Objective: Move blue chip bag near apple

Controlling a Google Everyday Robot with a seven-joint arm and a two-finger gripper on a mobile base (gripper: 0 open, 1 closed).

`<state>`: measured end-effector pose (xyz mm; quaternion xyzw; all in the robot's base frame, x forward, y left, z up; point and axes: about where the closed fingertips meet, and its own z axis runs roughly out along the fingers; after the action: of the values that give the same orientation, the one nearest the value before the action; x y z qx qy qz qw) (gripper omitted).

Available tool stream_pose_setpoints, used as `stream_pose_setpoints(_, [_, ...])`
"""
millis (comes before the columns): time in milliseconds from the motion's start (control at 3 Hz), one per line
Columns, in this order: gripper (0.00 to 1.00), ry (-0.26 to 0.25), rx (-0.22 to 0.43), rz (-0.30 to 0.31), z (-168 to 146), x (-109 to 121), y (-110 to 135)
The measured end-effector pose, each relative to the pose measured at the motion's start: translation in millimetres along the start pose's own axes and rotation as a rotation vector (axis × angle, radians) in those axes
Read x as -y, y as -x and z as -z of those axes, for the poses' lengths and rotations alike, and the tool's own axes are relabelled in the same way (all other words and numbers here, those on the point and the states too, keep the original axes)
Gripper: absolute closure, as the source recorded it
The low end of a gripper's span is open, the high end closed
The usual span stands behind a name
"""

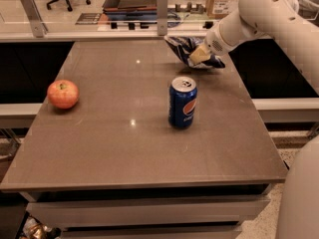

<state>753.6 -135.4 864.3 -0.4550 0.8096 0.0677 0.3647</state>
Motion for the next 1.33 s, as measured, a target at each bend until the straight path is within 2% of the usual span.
stream_pose_setpoints(667, [1.0,-0.078,-0.05,0.073,48.9,-10.5,42.6])
stream_pose_setpoints(1000, [1.0,-0.089,-0.061,0.122,59.2,-26.3,73.2])
stream_pose_setpoints(1333, [1.0,-0.076,-0.059,0.175,58.4,-50.4,104.8])
